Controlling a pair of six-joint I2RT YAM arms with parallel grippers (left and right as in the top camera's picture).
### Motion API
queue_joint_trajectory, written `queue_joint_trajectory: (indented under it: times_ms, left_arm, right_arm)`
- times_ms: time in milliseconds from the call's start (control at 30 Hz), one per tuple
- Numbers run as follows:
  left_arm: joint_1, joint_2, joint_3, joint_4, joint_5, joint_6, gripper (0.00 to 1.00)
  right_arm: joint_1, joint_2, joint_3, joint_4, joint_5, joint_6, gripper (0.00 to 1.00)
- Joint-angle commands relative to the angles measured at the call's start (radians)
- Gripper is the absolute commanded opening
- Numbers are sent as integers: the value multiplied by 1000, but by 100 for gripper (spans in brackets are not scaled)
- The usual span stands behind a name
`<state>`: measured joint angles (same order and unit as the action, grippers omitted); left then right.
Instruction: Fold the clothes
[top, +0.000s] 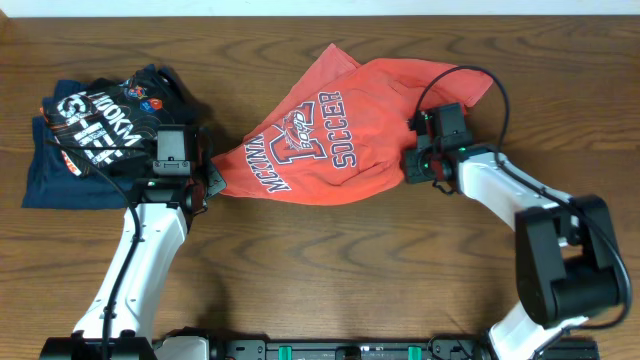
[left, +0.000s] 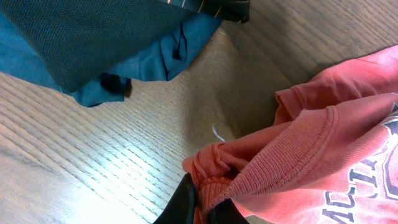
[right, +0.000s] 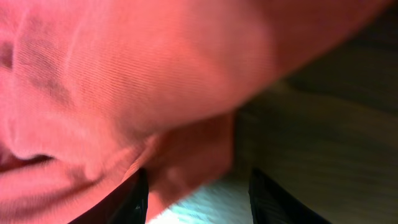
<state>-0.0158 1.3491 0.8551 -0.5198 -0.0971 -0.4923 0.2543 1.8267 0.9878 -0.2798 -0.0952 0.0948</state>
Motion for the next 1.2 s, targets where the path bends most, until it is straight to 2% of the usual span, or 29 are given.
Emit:
queue_joint_trajectory:
  times_ms: [0, 67, 100, 200, 333, 533, 667, 833, 933, 1167]
  left_arm:
    - [3, 3, 19, -3, -20, 13, 6]
    - [3, 3, 19, -3, -20, 13, 6]
    - [3, 3, 19, -3, -20, 13, 6]
    - [3, 3, 19, -3, -20, 13, 6]
    - [3, 3, 19, 2, -20, 13, 6]
    - [3, 3, 19, 5, -20, 13, 6]
    - [3, 3, 19, 9, -20, 13, 6]
    - [3, 3, 19, 17, -20, 13, 6]
    - [3, 3, 19, 28, -20, 14, 6]
    - [3, 3, 19, 146, -21, 14, 6]
  right_arm:
    - [32, 45, -5, 38, -18, 18, 50]
    - [42, 54, -5, 65, -18, 22, 45]
    - [46, 54, -5, 75, -18, 24, 38]
    - [52, 42, -1, 76, -18, 24, 1]
    - [46, -27, 17, -41, -13, 24, 1]
    - [-6, -245, 132, -431, -20, 24, 2]
    - [-34, -352, 226, -641, -106, 24, 4]
    - [-40, -384, 255, -771, -202, 23, 5]
    - [-40, -382, 255, -826, -212, 24, 1]
    - [-40, -406, 321, -896, -203, 5, 1]
